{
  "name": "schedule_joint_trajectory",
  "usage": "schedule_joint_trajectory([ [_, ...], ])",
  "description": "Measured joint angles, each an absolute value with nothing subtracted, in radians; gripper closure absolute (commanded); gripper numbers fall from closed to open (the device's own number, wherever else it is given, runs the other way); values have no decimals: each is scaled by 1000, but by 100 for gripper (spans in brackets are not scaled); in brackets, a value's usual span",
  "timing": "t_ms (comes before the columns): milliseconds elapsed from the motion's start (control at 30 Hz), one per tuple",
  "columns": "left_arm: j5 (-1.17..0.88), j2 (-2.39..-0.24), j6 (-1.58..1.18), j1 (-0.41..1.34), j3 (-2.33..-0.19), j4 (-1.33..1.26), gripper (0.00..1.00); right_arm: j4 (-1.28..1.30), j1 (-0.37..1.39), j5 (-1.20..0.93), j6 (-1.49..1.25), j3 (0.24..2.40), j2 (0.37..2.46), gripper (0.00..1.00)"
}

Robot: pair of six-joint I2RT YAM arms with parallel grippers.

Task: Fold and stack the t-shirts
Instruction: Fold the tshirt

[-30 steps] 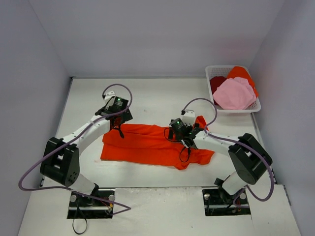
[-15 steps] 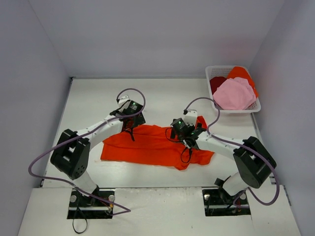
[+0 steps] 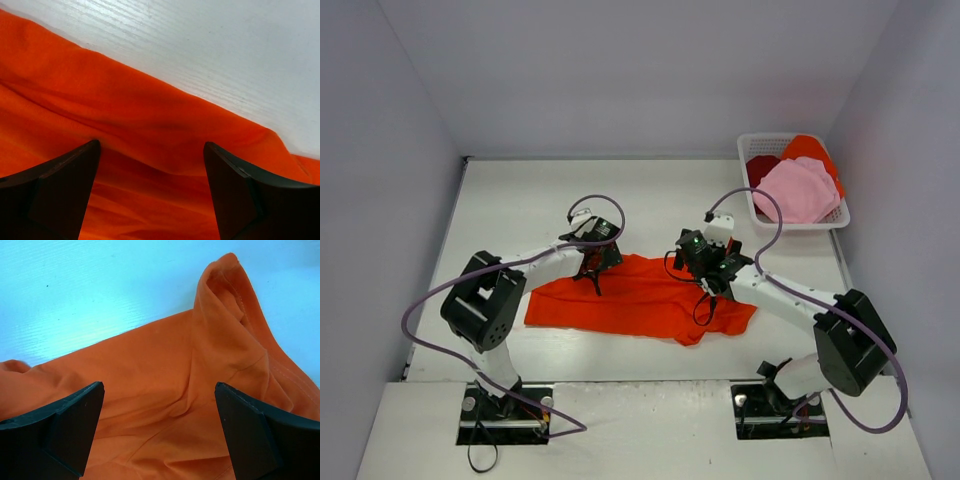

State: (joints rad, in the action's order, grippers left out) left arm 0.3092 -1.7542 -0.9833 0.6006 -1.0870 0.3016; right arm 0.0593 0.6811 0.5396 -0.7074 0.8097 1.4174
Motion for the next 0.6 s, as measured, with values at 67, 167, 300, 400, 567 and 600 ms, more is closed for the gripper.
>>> schedule_joint_trajectory([
  [67, 309, -1756, -986, 601, -1076, 300, 21, 65, 680, 540, -709, 810, 1417, 11],
  [167, 311, -1767, -989, 600, -1073, 296, 21, 66, 680, 543, -711, 810, 1418, 11],
  [300, 322, -1773, -988, 599, -1074, 288, 21, 70, 680, 546, -715, 810, 1419, 11],
  [400, 319, -1774, -988, 583, -1074, 284, 20, 73, 679, 548, -719, 810, 1419, 11],
  [567, 299, -1760, -982, 485, -1045, 220, 20, 75, 674, 557, -730, 810, 1418, 11],
  [600, 298, -1754, -980, 461, -1034, 208, 20, 76, 673, 559, -731, 810, 1418, 11],
])
